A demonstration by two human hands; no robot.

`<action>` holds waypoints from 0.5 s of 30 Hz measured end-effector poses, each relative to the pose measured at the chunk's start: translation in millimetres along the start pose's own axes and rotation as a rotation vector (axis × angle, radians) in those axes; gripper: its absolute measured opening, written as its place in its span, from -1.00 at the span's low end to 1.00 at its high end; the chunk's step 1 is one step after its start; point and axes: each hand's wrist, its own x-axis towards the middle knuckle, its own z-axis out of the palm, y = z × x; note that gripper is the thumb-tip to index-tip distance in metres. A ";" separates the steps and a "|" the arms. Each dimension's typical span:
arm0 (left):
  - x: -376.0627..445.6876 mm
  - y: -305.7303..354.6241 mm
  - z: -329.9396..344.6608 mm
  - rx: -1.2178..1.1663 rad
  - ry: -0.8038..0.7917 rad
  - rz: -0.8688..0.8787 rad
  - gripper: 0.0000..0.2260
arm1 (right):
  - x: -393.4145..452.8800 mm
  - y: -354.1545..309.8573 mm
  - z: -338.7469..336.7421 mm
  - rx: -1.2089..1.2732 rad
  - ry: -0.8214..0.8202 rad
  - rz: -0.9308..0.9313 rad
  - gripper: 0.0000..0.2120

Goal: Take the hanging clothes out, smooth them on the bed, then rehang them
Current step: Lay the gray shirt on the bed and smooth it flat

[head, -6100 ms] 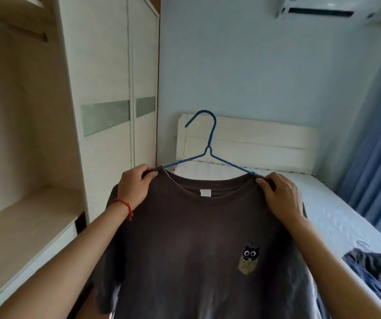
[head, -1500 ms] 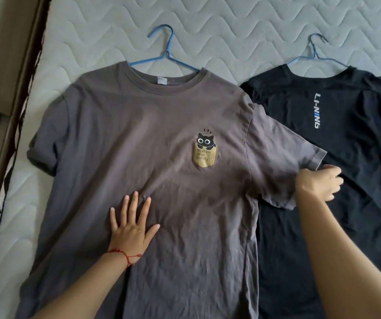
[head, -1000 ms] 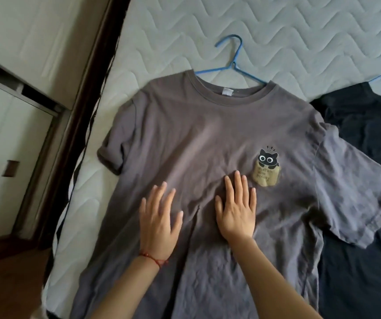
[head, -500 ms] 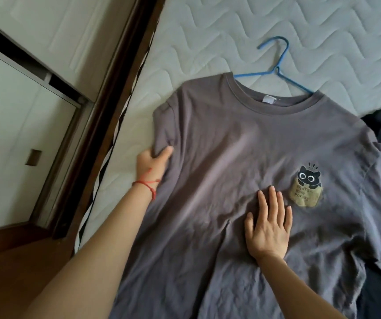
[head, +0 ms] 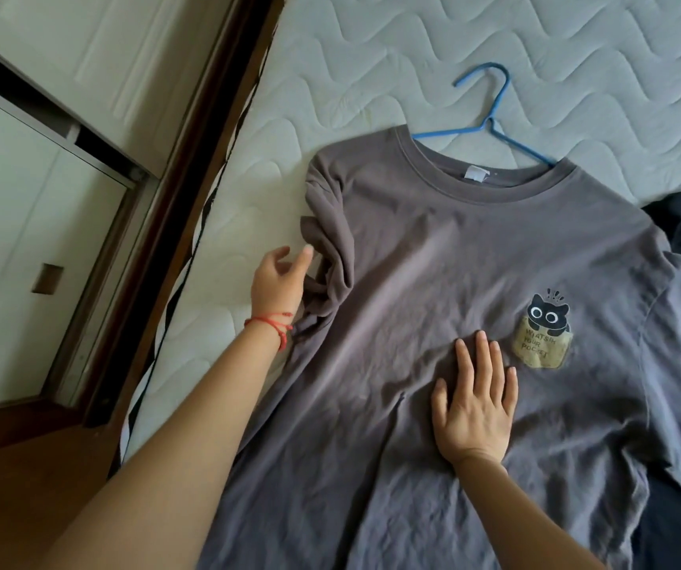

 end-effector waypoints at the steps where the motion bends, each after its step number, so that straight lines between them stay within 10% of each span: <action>1: 4.2 4.7 3.5 -0.019 -0.059 -0.015 -0.63 | 0.1 0.1 -0.1 0.001 -0.002 0.001 -0.45; 7: 9.8 12.4 18.1 0.338 -0.205 0.132 -0.65 | -0.3 0.0 -0.4 0.004 -0.002 -0.004 -0.45; 15: 0.5 -10.3 -6.7 0.381 0.033 0.264 -0.80 | -0.2 -0.1 -1.1 0.007 -0.008 -0.004 -0.45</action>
